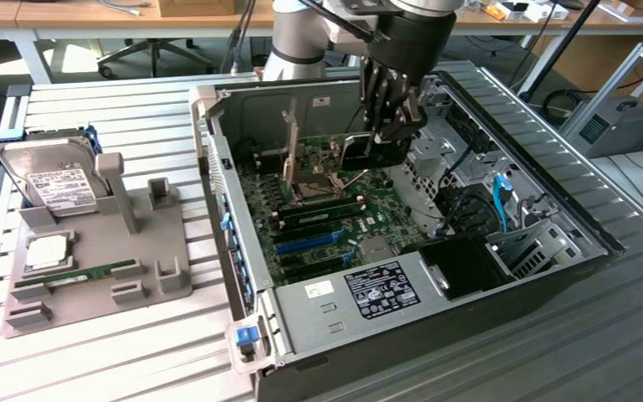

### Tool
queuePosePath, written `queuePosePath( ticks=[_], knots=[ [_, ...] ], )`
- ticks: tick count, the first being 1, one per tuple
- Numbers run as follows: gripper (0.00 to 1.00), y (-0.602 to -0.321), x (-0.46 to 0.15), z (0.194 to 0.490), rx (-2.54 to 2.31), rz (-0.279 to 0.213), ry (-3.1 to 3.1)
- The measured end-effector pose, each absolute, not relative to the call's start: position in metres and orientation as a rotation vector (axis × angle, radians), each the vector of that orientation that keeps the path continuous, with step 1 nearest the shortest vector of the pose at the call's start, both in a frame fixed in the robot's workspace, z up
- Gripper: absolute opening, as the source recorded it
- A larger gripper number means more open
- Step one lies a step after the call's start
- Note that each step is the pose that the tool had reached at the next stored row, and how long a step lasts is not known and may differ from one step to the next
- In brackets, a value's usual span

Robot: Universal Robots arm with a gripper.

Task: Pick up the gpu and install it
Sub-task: 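Insert the gpu into the slot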

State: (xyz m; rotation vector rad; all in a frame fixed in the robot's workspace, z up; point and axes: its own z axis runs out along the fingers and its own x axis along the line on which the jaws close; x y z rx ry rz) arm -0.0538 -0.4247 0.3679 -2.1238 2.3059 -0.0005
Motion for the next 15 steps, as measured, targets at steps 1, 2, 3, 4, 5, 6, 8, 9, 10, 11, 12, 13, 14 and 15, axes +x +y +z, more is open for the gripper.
queuePosePath(
  ticks=[1,2,3,4,5,6,8,9,10,11,12,13,14,15],
  knots=[
    [0.27,-0.425,-0.054,0.367,-2.124,-0.001,2.306],
    [0.27,-0.425,-0.055,0.365,-2.124,-0.001,2.306],
    [0.27,-0.425,-0.055,0.364,-2.123,-0.001,2.306],
    [0.27,-0.425,-0.055,0.362,-2.123,-0.002,2.305],
    [0.27,-0.425,-0.056,0.361,-2.123,-0.002,2.305],
    [0.27,-0.425,-0.057,0.359,-2.123,-0.002,2.305],
    [0.27,-0.425,-0.058,0.357,-2.123,-0.003,2.305],
    [0.27,-0.425,-0.059,0.355,-2.122,-0.004,2.304],
    [0.27,-0.425,-0.059,0.353,-2.122,-0.004,2.304],
    [0.27,-0.425,-0.059,0.352,-2.122,-0.004,2.304],
    [0.27,-0.425,-0.060,0.351,-2.122,-0.004,2.304],
    [0.27,-0.425,-0.060,0.349,-2.122,-0.005,2.304],
    [0.27,-0.425,-0.061,0.348,-2.122,-0.005,2.304],
    [0.27,-0.425,-0.061,0.348,-2.122,-0.005,2.304]
  ],
)
